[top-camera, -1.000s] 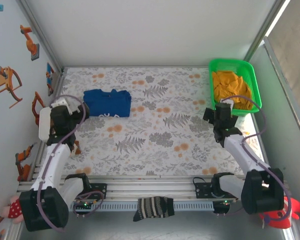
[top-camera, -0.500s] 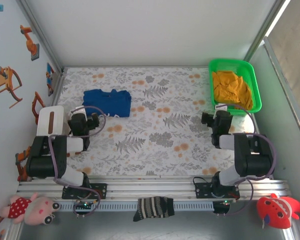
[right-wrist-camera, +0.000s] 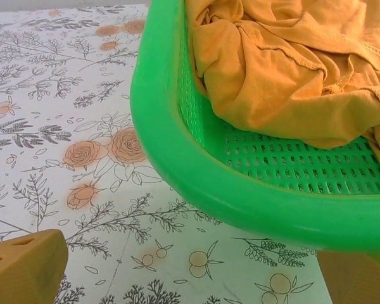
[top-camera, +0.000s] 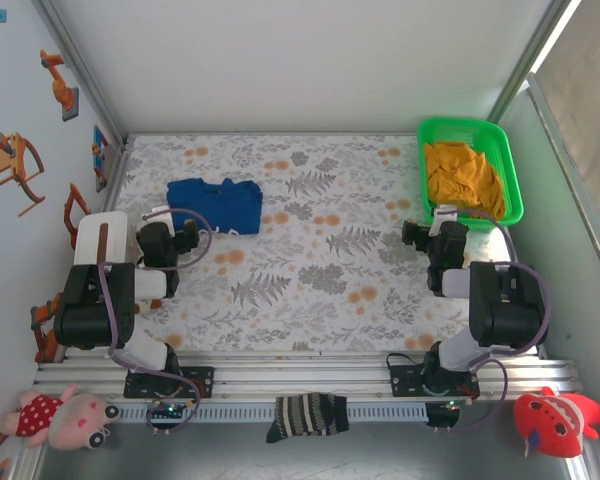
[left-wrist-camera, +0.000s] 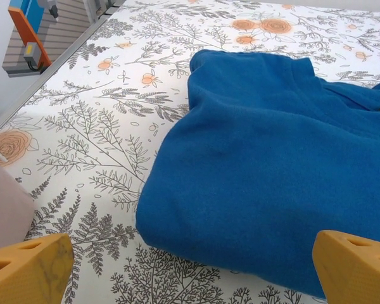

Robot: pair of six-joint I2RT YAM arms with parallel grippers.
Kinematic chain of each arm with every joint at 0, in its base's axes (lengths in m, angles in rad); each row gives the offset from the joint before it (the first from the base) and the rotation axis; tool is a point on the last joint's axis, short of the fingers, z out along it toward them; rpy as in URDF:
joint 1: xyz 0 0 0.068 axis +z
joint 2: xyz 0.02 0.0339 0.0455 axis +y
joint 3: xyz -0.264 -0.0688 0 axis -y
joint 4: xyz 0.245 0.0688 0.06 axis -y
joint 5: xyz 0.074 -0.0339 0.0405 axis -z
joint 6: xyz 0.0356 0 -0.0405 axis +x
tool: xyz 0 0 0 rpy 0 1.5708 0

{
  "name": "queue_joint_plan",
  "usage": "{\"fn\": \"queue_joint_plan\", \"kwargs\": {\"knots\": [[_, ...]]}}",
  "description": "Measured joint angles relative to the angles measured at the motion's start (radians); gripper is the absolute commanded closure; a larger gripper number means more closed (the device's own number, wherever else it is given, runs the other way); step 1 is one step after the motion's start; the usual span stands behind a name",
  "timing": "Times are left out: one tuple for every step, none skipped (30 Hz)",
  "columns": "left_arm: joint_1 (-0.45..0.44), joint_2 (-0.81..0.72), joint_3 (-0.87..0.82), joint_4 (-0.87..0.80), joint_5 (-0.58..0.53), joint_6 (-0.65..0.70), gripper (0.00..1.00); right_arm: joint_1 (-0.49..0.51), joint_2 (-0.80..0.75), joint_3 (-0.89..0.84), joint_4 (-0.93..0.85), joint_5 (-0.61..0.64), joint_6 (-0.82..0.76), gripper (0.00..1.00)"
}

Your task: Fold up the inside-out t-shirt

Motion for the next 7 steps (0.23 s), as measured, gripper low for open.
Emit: {"fn": "queue_joint_plan", "kwargs": {"knots": [[0.000,0.000,0.000,0.001,0.000,0.000,0.04,0.000,0.000,0.000,0.002,0.000,0.000,0.01],[0.000,0.000,0.000,0.000,0.000,0.000,0.04,0.000,0.000,0.000,0.003,0.000,0.000,0.01],[0.000,0.000,0.000,0.001,0.000,0.000,0.04,0.000,0.000,0.000,0.002,0.000,0.000,0.01],[0.000,0.000,0.000,0.001,0.000,0.000,0.04,0.000,0.000,0.000,0.002,0.000,0.000,0.01],[0.000,0.000,0.000,0.001,0.000,0.000,0.04,0.000,0.000,0.000,0.003,0.000,0.000,0.01],[0.000,0.000,0.000,0.001,0.000,0.000,0.04,0.000,0.000,0.000,0.003,0.000,0.000,0.01],[0.000,0.000,0.000,0.001,0.000,0.000,0.04,0.000,0.000,0.000,0.003,0.000,0.000,0.01]]}}
